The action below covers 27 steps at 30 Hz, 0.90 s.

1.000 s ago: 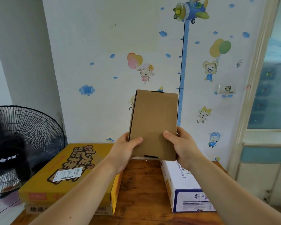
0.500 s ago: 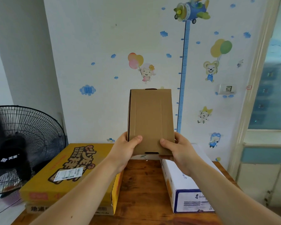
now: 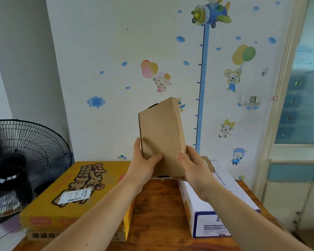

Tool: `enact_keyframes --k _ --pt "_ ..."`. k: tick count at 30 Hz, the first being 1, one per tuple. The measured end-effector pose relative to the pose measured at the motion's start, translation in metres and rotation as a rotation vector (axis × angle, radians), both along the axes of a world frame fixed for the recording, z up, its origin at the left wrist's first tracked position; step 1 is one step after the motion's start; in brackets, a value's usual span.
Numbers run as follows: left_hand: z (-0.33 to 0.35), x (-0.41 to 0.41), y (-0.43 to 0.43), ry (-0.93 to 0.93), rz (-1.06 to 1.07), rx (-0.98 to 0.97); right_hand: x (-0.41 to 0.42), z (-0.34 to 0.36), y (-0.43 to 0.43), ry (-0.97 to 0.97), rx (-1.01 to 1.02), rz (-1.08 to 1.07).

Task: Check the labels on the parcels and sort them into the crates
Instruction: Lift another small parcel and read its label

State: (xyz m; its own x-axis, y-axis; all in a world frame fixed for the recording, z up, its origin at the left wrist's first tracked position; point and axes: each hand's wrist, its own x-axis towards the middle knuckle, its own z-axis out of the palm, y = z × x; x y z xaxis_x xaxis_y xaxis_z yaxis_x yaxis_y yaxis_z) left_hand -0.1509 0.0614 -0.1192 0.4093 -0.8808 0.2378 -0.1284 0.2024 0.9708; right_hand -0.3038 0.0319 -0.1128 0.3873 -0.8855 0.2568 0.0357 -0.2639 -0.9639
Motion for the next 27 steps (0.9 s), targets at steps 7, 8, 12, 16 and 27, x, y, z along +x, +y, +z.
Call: enact_keyframes --k 7,8,12,16,27 --pt "-0.003 -0.016 -0.003 -0.026 -0.083 0.093 0.001 0.001 0.008 -0.004 0.001 0.085" --pt "-0.003 -0.017 -0.004 -0.02 -0.093 0.084 0.001 0.002 0.009 0.013 -0.013 0.089" --pt "-0.002 -0.018 -0.003 -0.008 -0.122 0.08 0.001 0.002 0.009 0.055 -0.054 0.087" --pt "0.001 -0.019 -0.001 -0.007 -0.145 0.063 0.0 0.003 0.012 0.054 -0.086 0.11" --pt "0.005 -0.019 0.006 -0.028 -0.26 0.016 0.003 0.0 0.01 0.088 -0.129 0.111"
